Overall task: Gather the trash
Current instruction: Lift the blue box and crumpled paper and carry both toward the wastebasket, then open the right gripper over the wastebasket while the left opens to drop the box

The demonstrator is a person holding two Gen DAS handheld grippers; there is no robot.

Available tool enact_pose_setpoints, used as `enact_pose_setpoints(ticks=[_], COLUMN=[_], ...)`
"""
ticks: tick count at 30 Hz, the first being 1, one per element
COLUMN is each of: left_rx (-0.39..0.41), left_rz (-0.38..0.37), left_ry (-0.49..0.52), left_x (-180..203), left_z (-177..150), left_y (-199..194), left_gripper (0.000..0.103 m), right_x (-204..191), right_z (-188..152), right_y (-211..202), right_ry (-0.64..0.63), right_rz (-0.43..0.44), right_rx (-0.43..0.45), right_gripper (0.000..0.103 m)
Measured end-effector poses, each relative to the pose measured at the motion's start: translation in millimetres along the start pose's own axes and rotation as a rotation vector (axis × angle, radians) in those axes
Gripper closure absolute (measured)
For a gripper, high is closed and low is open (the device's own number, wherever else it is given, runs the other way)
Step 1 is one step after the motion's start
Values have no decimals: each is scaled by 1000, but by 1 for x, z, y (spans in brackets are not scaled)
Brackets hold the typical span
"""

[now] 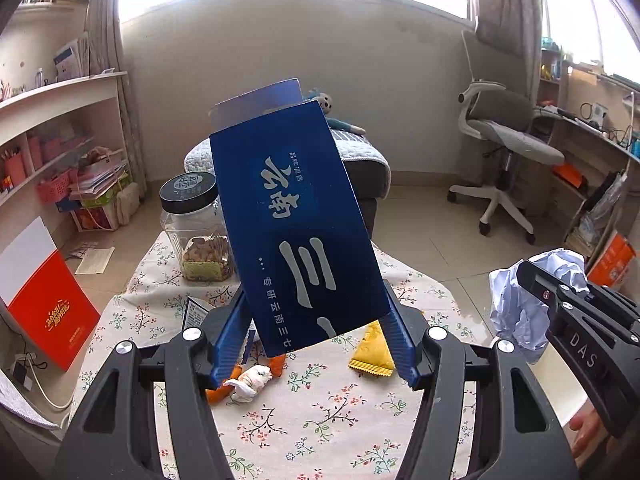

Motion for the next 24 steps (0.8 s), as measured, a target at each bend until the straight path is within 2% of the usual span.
enact_pose_setpoints(ticks=[14, 24], left_rx=[0, -13], left_rz=[-69, -120], left_ry=[47, 97], left_x=[51, 102], left_z=[-10, -25], left_y=[-7, -8], left_gripper=[42, 42], right_x=[59, 115], right_z=[-14, -34], right_y=[-18, -30], right_ry=[41, 97], right_rz=[-90, -173], right_rx=[-10, -42], right_gripper=[87, 87])
Point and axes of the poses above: each gripper's, at about its wrist camera, not at the fingertips, and y roughly the way its jaws point, x to its right, z to its top, the point moved 2 cm from there along y, roughly the way its jaws point, and after that the axes turned 13 degrees about -y, right-handed, at the moved point
